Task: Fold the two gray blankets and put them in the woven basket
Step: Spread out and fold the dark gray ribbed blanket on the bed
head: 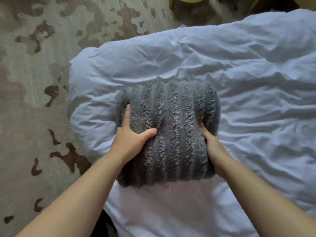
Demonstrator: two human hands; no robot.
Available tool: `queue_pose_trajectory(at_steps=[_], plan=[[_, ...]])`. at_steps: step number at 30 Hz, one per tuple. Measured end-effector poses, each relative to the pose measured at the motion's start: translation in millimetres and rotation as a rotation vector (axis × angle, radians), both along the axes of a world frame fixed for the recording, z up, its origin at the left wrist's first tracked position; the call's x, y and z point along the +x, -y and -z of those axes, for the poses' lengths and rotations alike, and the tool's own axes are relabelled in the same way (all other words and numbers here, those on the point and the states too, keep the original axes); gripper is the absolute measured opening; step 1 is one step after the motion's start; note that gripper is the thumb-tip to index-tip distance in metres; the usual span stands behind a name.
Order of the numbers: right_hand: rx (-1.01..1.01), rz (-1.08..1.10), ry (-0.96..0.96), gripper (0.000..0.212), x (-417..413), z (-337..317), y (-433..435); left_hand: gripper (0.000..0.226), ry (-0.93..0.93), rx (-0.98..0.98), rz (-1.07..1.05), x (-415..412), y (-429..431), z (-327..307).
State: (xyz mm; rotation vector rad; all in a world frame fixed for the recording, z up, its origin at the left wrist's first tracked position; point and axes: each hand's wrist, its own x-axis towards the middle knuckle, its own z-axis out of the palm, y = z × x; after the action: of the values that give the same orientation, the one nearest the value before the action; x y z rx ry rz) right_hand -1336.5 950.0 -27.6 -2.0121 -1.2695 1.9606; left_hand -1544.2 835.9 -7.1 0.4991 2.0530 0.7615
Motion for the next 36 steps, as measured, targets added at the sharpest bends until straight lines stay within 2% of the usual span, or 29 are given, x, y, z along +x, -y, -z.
queue_pose_trajectory(at_steps=[1,3,5,7,9,11,13,14,15,17,18,19,22,28,32,36], plan=[[0.015,0.009,0.045,0.115,-2.7,-0.4,13.9,0.114,0.024,-0.017,0.048,-12.3,0.4,-4.2],[-0.014,0.075,0.077,0.127,-5.4,-1.3,40.6,0.106,-0.036,-0.128,0.138,-29.4,1.1,-14.2],[-0.051,0.167,0.104,0.129,-7.3,-5.3,54.0,0.103,-0.268,-0.24,0.245,-27.5,-3.3,-27.6],[-0.085,0.2,0.08,0.135,-10.2,-13.4,55.6,0.09,-0.62,-0.118,0.388,-5.1,-10.4,-39.5],[-0.115,0.191,0.037,0.134,-12.8,-22.3,52.3,0.075,-0.791,0.091,0.513,21.1,-17.9,-45.7],[-0.126,0.201,0.052,0.12,-15.8,-35.6,49.3,0.064,-0.763,0.116,0.554,37.5,-22.6,-43.9],[0.017,0.17,0.257,0.104,-16.8,-45.8,45.9,0.062,-0.747,0.059,0.534,44.2,-22.4,-35.4],[0.178,0.08,0.454,0.094,-18.4,-48.9,42.8,0.062,-0.764,0.052,0.527,46.0,-21.5,-32.1],[0.424,-0.032,0.61,0.084,-23.2,-53.9,41.2,0.062,-0.778,0.058,0.524,47.1,-21.3,-30.8],[0.938,-0.252,0.617,0.07,-39.5,-65.6,39.5,0.062,-0.775,0.085,0.512,46.5,-22.5,-32.3],[1.072,-0.383,0.581,0.068,-48.3,-69.2,37.7,0.06,-0.778,0.096,0.498,44.1,-23.0,-33.3],[1.123,-0.521,0.56,0.068,-55.0,-69.2,34.6,0.058,-0.794,0.109,0.471,40.1,-23.3,-34.4],[1.056,-0.77,0.555,0.065,-62.1,-56.4,22.4,0.053,-0.831,0.113,0.385,24.7,-26.4,-30.4],[1.026,-0.763,0.555,0.074,-62.9,-27.0,15.4,0.067,-0.705,0.016,0.342,24.7,-36.1,4.3],[1.089,-0.715,0.588,0.071,-68.8,8.0,9.9,0.069,-0.738,0.066,0.305,20.9,-45.0,32.6],[1.211,-0.691,0.617,0.069,-72.2,52.6,18.2,0.067,-0.824,0.213,0.236,22.2,-38.2,81.7]])
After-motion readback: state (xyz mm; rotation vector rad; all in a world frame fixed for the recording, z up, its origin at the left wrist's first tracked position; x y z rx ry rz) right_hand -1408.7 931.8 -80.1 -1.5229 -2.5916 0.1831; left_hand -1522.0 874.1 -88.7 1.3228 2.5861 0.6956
